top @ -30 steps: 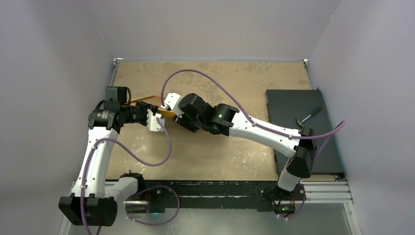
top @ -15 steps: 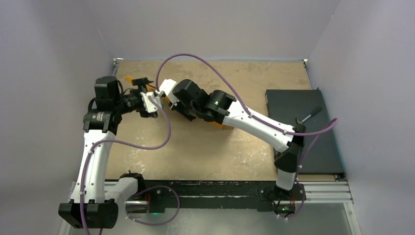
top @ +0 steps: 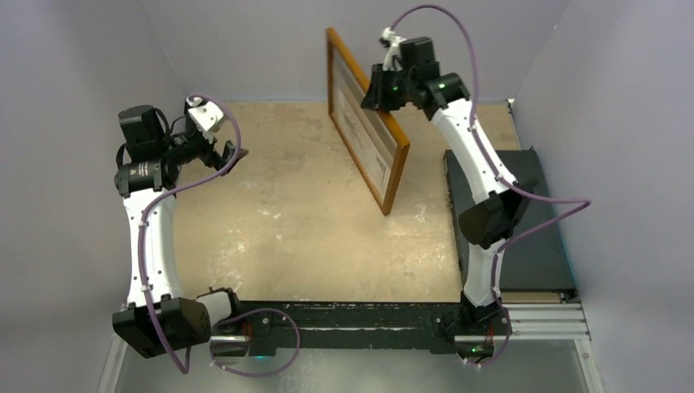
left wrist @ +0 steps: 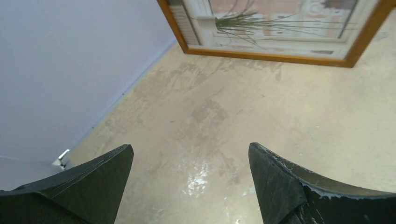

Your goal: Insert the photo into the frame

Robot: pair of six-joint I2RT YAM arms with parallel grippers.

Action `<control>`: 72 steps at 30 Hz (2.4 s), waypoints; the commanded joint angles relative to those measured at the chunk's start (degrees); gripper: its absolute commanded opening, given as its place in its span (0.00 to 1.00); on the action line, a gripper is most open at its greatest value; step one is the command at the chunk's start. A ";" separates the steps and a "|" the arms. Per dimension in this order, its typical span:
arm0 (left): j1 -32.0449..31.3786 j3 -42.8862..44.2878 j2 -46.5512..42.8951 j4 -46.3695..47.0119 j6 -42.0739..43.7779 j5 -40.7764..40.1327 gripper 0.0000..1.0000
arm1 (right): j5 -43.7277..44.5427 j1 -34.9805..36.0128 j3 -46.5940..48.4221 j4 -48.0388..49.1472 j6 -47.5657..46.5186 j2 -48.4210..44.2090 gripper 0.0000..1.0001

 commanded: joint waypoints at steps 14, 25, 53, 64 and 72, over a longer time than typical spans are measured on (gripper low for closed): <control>0.51 -5.36 5.33 -5.25 -5.96 -2.28 0.93 | -22.50 -14.78 -39.36 26.12 12.81 -12.17 0.07; 0.52 -16.09 9.17 2.44 -14.21 -13.61 0.97 | -25.65 -14.78 -77.85 61.07 19.97 -24.22 0.09; -4.56 -31.67 14.76 32.70 -30.92 -27.10 1.00 | 9.93 -14.67 -96.71 66.32 21.78 -33.76 0.99; -10.39 -49.73 12.84 73.57 -41.63 -36.87 1.00 | 50.32 -15.16 -104.19 72.90 13.10 -49.21 0.99; -11.00 -64.24 25.21 112.86 -38.62 -37.38 1.00 | 55.34 -15.35 -116.41 101.42 -0.56 -50.83 0.99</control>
